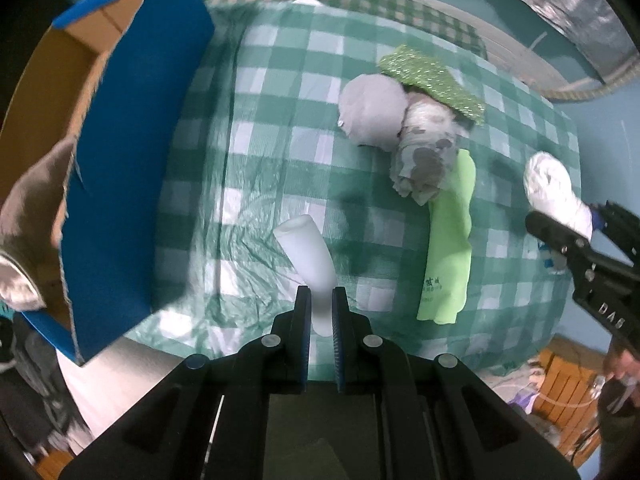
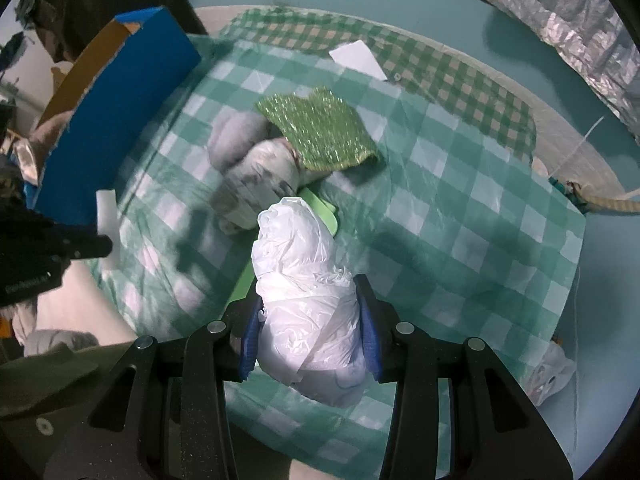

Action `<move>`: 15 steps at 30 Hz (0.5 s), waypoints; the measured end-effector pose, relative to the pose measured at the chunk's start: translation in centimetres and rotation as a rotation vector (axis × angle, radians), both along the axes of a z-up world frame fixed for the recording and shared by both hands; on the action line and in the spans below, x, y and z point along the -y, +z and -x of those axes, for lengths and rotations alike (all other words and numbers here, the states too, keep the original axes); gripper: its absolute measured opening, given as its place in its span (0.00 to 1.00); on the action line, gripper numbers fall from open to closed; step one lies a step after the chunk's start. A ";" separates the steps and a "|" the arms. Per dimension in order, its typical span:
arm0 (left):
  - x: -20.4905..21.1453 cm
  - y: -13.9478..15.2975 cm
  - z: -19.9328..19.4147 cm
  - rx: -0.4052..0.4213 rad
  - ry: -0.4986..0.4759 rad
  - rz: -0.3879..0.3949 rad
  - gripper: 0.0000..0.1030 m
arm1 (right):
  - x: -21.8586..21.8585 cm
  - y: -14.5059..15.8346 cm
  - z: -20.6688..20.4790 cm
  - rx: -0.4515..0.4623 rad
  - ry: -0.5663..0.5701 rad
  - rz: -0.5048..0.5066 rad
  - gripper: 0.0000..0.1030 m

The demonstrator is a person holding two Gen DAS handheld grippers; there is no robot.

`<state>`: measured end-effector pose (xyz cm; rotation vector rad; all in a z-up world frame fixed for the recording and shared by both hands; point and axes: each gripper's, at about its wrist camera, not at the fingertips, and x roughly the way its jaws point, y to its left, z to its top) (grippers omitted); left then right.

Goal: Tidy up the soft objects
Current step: 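Close the left tool on the white tube while the right tool grips the white bundle, then carry the white tube with the left tool and the white bundle with the right tool into the box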

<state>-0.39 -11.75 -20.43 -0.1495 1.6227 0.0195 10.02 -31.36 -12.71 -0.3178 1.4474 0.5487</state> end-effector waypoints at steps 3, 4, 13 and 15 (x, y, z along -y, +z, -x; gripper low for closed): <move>0.0 0.9 -0.2 0.019 -0.042 -0.011 0.09 | -0.6 1.0 -0.1 0.008 -0.010 -0.007 0.40; 0.2 1.2 -0.1 0.030 -0.058 -0.019 0.09 | -0.8 1.2 -0.2 0.010 -0.013 -0.008 0.40; -0.2 4.3 0.1 0.113 -0.196 -0.085 0.10 | -3.0 3.9 -0.2 0.040 -0.016 -0.032 0.40; -0.6 5.0 0.1 0.126 -0.214 -0.087 0.10 | -3.7 4.4 -0.2 0.046 -0.012 -0.037 0.40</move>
